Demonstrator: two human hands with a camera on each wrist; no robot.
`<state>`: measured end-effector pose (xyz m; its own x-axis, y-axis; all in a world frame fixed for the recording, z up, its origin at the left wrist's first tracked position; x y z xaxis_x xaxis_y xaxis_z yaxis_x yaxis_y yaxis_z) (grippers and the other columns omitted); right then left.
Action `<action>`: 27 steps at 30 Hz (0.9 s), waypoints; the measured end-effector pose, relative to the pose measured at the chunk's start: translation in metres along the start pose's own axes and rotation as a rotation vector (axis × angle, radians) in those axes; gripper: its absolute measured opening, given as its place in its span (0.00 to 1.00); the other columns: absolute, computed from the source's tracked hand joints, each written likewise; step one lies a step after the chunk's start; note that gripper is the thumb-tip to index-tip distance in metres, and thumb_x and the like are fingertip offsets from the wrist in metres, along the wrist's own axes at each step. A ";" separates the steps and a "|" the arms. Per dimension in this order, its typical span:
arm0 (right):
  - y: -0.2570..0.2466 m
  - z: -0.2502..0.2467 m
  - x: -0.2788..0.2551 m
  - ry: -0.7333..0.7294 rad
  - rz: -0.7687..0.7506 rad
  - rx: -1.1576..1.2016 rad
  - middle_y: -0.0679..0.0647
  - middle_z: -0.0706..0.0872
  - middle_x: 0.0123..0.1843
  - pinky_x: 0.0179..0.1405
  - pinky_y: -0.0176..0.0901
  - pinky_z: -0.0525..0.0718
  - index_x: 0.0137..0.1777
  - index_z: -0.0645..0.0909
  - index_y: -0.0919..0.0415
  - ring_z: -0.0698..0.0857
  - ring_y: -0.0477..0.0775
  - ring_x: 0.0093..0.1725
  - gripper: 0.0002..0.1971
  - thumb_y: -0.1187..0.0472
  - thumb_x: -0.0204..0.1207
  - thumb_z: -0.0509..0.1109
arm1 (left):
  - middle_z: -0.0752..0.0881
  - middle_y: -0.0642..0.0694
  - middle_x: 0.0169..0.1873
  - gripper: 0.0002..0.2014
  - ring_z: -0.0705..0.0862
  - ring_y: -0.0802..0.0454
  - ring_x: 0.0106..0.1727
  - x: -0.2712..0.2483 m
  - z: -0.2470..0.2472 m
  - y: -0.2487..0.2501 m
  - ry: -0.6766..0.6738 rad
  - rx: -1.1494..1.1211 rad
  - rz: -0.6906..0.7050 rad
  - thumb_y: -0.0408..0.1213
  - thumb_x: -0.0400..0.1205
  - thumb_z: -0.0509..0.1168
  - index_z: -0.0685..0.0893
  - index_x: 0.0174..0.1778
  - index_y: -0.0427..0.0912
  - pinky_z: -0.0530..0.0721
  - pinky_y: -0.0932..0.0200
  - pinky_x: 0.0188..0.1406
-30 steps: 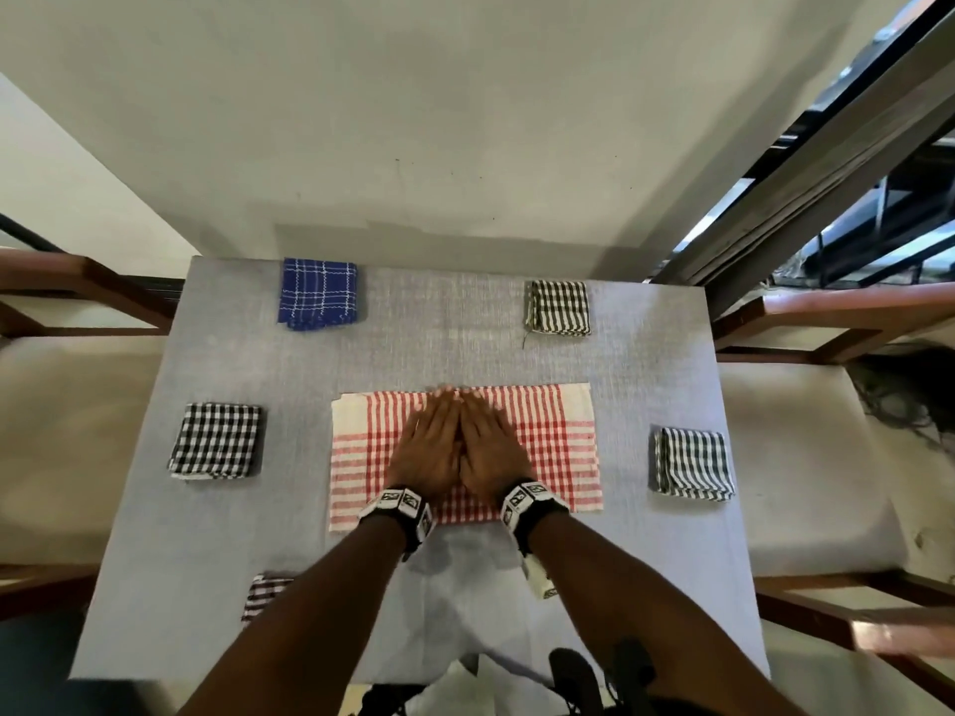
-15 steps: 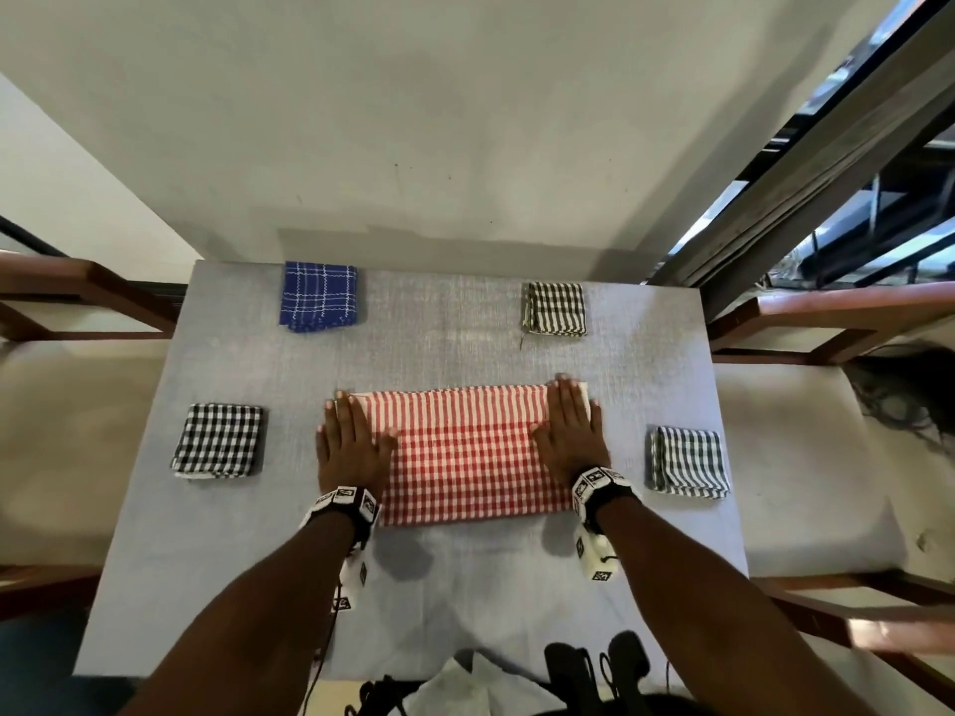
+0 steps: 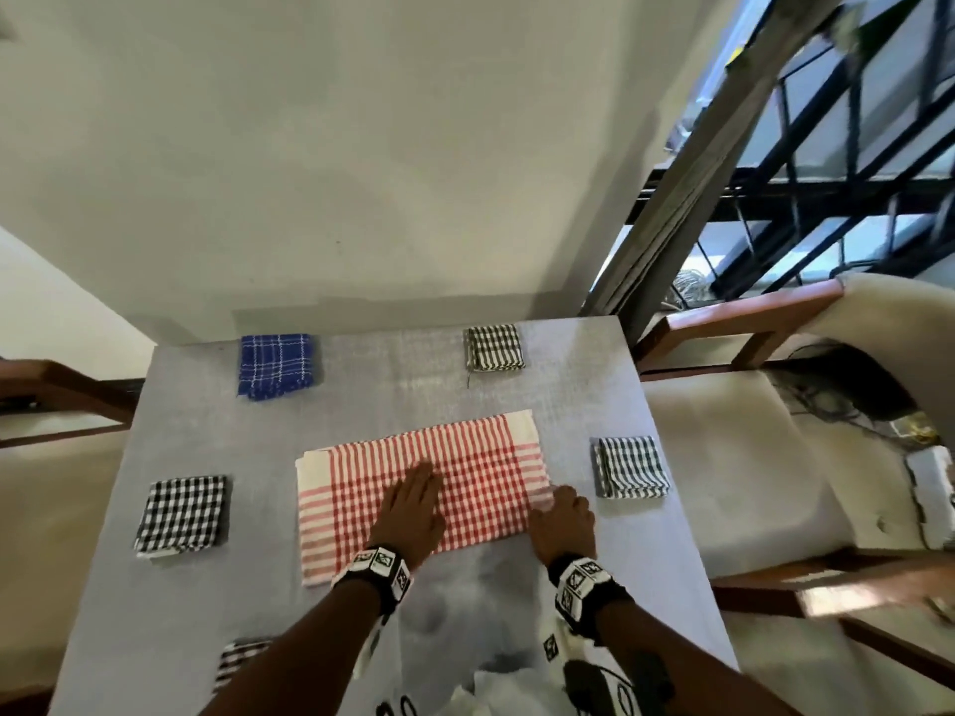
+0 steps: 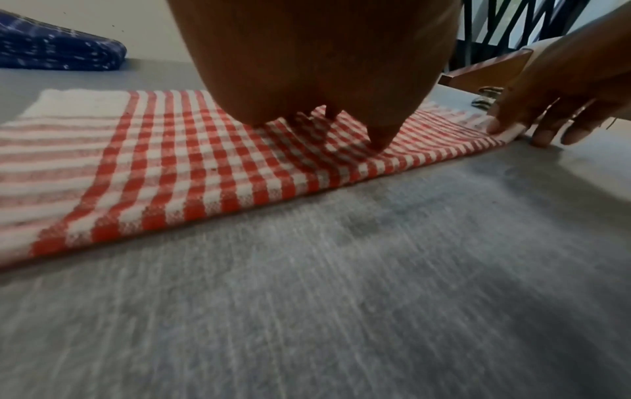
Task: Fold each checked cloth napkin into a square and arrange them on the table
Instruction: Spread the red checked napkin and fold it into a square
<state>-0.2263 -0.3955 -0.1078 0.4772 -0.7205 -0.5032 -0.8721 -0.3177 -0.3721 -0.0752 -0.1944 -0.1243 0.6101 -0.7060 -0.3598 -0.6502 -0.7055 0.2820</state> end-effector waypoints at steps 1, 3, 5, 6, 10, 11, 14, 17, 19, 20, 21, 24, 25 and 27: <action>0.000 0.001 0.001 -0.028 0.012 0.020 0.62 0.78 0.66 0.60 0.54 0.80 0.69 0.68 0.59 0.80 0.66 0.64 0.23 0.51 0.78 0.68 | 0.47 0.46 0.84 0.34 0.50 0.45 0.85 -0.008 0.005 -0.001 -0.001 0.015 -0.018 0.51 0.82 0.55 0.55 0.85 0.46 0.47 0.43 0.81; 0.002 0.000 0.004 -0.055 0.035 0.046 0.62 0.81 0.64 0.59 0.51 0.80 0.68 0.69 0.60 0.83 0.65 0.62 0.21 0.53 0.79 0.67 | 0.50 0.44 0.85 0.34 0.49 0.45 0.85 -0.017 0.006 0.001 -0.003 0.033 -0.035 0.52 0.83 0.55 0.55 0.85 0.46 0.44 0.43 0.79; 0.005 -0.003 0.006 -0.082 0.064 0.046 0.60 0.83 0.66 0.59 0.47 0.80 0.69 0.73 0.60 0.83 0.62 0.64 0.20 0.53 0.80 0.66 | 0.49 0.43 0.85 0.34 0.46 0.45 0.86 -0.011 -0.005 0.009 -0.024 0.030 -0.045 0.52 0.85 0.53 0.53 0.85 0.45 0.42 0.42 0.80; 0.005 -0.005 0.008 -0.097 0.083 0.050 0.59 0.84 0.66 0.58 0.45 0.80 0.69 0.76 0.59 0.84 0.61 0.64 0.20 0.52 0.80 0.66 | 0.48 0.42 0.85 0.34 0.45 0.44 0.86 -0.002 -0.014 0.015 -0.021 0.022 -0.037 0.51 0.85 0.54 0.52 0.85 0.44 0.43 0.42 0.82; 0.012 -0.012 0.009 -0.170 0.162 0.110 0.56 0.90 0.58 0.47 0.40 0.81 0.63 0.86 0.56 0.88 0.57 0.56 0.18 0.47 0.78 0.70 | 0.60 0.40 0.82 0.30 0.59 0.43 0.82 0.056 -0.064 0.063 -0.023 0.053 0.145 0.40 0.85 0.57 0.58 0.83 0.42 0.58 0.46 0.82; 0.012 -0.012 0.008 -0.184 0.164 0.118 0.56 0.90 0.57 0.45 0.40 0.81 0.62 0.87 0.55 0.88 0.57 0.55 0.18 0.46 0.78 0.70 | 0.65 0.40 0.81 0.28 0.64 0.42 0.80 0.072 -0.074 0.077 -0.043 0.086 0.206 0.37 0.84 0.57 0.60 0.82 0.42 0.63 0.46 0.79; 0.015 -0.015 0.007 -0.187 0.154 0.091 0.57 0.89 0.59 0.52 0.43 0.84 0.62 0.87 0.55 0.87 0.58 0.58 0.18 0.47 0.77 0.69 | 0.70 0.41 0.77 0.27 0.71 0.40 0.74 0.109 -0.088 0.133 -0.105 0.297 0.455 0.29 0.83 0.58 0.66 0.80 0.43 0.71 0.44 0.72; 0.017 -0.024 0.003 -0.156 0.112 0.057 0.57 0.87 0.65 0.61 0.44 0.80 0.66 0.83 0.57 0.84 0.59 0.65 0.20 0.50 0.78 0.69 | 0.67 0.41 0.80 0.28 0.66 0.40 0.79 0.127 -0.077 0.179 -0.164 0.498 0.735 0.25 0.82 0.58 0.67 0.80 0.45 0.70 0.43 0.72; 0.016 -0.034 -0.001 -0.094 0.048 0.026 0.57 0.87 0.62 0.57 0.44 0.80 0.63 0.82 0.58 0.84 0.60 0.63 0.16 0.51 0.79 0.66 | 0.64 0.40 0.81 0.26 0.59 0.39 0.83 0.132 -0.065 0.199 -0.201 0.600 0.895 0.27 0.82 0.60 0.70 0.78 0.44 0.67 0.41 0.74; 0.017 -0.039 -0.002 -0.062 0.018 0.001 0.57 0.87 0.59 0.54 0.45 0.81 0.60 0.81 0.57 0.85 0.60 0.60 0.14 0.51 0.79 0.64 | 0.62 0.39 0.82 0.24 0.56 0.39 0.84 0.134 -0.057 0.207 -0.225 0.663 0.948 0.29 0.82 0.61 0.73 0.76 0.43 0.65 0.40 0.76; 0.016 -0.043 -0.003 -0.033 -0.015 -0.017 0.56 0.88 0.57 0.52 0.45 0.81 0.58 0.80 0.57 0.85 0.59 0.58 0.13 0.51 0.79 0.63 | 0.61 0.39 0.82 0.22 0.54 0.39 0.84 0.137 -0.052 0.208 -0.248 0.734 0.970 0.31 0.82 0.62 0.75 0.74 0.42 0.62 0.40 0.78; 0.019 -0.053 -0.001 0.006 -0.053 -0.022 0.55 0.88 0.54 0.48 0.46 0.81 0.56 0.80 0.56 0.85 0.59 0.55 0.13 0.49 0.79 0.63 | 0.61 0.40 0.82 0.20 0.53 0.41 0.84 0.148 -0.048 0.206 -0.273 0.885 0.995 0.37 0.82 0.63 0.78 0.71 0.43 0.59 0.43 0.78; 0.021 -0.055 0.001 0.009 -0.055 -0.021 0.55 0.88 0.54 0.48 0.46 0.80 0.56 0.80 0.56 0.85 0.59 0.55 0.13 0.48 0.79 0.63 | 0.63 0.41 0.81 0.20 0.55 0.41 0.83 0.151 -0.050 0.204 -0.269 0.903 0.988 0.39 0.82 0.63 0.79 0.70 0.44 0.60 0.44 0.77; 0.025 -0.058 0.001 0.008 -0.059 -0.022 0.54 0.88 0.54 0.47 0.44 0.78 0.56 0.80 0.55 0.85 0.59 0.56 0.14 0.47 0.80 0.63 | 0.70 0.42 0.76 0.17 0.62 0.41 0.79 0.158 -0.058 0.200 -0.251 0.890 0.936 0.40 0.82 0.61 0.81 0.67 0.44 0.66 0.46 0.71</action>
<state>-0.2542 -0.4405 -0.0723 0.5273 -0.7046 -0.4747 -0.8445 -0.3734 -0.3839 -0.0825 -0.4507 -0.0736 -0.2692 -0.8032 -0.5314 -0.9108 0.3916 -0.1305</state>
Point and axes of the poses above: each hand's wrist, its own x-axis towards the middle knuckle, its own z-axis out of the palm, y = z × x, the point moved 6 cm from there along x, towards the middle knuckle
